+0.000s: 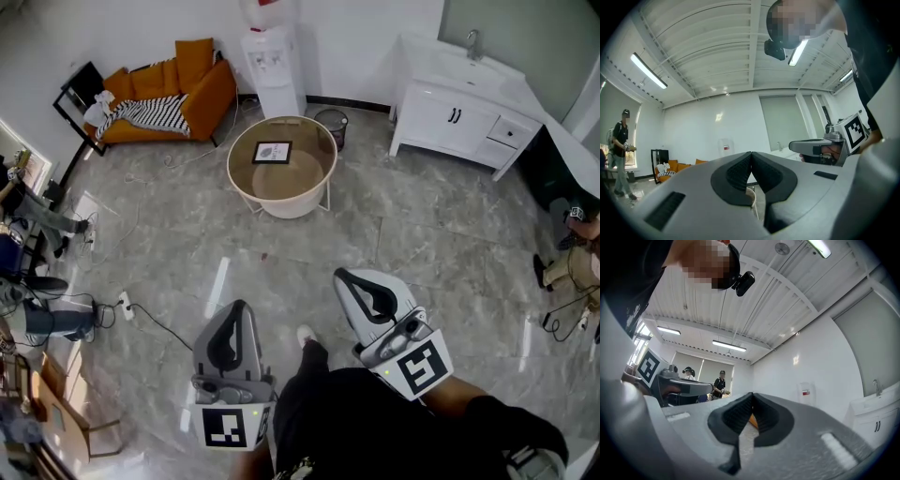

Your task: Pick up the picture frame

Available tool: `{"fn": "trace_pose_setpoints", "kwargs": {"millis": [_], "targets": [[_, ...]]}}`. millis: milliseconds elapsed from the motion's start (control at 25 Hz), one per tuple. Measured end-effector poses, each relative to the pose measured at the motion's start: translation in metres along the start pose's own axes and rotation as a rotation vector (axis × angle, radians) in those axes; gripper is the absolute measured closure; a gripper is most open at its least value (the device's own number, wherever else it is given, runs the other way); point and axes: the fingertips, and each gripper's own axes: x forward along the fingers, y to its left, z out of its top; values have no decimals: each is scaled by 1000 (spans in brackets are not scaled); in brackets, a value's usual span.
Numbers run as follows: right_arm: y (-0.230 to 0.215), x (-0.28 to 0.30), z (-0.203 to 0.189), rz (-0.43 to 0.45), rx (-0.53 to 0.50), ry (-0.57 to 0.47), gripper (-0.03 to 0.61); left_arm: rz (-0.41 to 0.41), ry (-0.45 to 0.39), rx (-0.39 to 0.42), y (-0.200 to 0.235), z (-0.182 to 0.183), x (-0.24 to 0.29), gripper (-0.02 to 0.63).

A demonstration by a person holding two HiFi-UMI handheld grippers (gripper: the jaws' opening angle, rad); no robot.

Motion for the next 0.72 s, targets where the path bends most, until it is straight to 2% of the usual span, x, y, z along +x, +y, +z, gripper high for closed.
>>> {"fn": "trace_pose_setpoints", "kwargs": {"millis": [200, 320, 400, 720], "targets": [[2, 35, -10, -2, -11, 14, 581, -16, -6, -14, 32, -11, 15, 600], [3, 56, -18, -13, -12, 19, 581, -11, 34, -54, 50, -28, 26, 601], [4, 69, -20, -21, -21, 25, 581, -23, 28, -69, 62, -31, 33, 600], [8, 131, -19, -28, -58, -2, 581, -51, 7, -70, 118, -38, 59, 600]]}}
